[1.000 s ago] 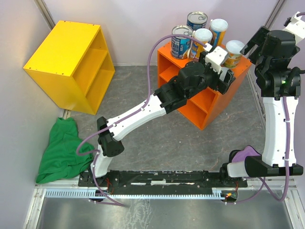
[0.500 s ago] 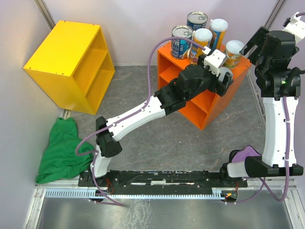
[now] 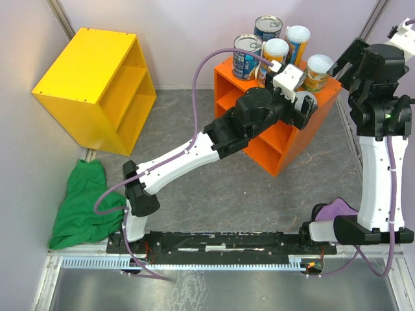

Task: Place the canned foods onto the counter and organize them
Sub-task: Place the canned food on the counter.

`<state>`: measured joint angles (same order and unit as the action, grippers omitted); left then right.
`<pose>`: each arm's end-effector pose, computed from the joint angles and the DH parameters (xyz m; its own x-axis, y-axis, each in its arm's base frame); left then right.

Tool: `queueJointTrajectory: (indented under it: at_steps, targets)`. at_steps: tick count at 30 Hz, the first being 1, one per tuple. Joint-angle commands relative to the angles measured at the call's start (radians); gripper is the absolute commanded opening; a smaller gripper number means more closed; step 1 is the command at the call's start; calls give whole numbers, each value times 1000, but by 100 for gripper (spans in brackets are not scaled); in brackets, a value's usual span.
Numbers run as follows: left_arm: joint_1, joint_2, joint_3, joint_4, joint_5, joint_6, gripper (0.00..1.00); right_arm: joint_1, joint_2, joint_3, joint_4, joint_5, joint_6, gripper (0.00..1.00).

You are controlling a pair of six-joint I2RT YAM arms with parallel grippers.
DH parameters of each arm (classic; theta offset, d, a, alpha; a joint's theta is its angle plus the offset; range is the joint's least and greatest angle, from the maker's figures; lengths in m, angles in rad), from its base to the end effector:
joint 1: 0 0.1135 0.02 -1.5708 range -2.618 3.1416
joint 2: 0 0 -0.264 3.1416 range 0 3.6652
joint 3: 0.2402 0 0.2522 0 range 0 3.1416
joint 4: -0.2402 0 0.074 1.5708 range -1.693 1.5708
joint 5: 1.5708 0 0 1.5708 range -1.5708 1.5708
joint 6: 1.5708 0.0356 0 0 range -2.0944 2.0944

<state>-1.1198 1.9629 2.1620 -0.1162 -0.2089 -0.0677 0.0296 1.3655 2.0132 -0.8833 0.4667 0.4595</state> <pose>0.2061 -0.4086 0.4737 -0.0175 -0.1158 -0.9931 0.7910 0.6059 -0.0845 0.2286 -0.0093 0.5429 -0.0269 0.3955 -0.9181 0.4718 0.8147 0.3371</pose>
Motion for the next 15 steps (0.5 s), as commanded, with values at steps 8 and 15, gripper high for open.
queueJointTrajectory:
  at_steps: [8,15]
  targets:
    - [-25,-114,-69,75,-48,-7,94,-4,-46,-9,26,-29,4,96]
    - [-44,-197,-160,111,-86,3,94,-3,-54,3,11,-62,19,94]
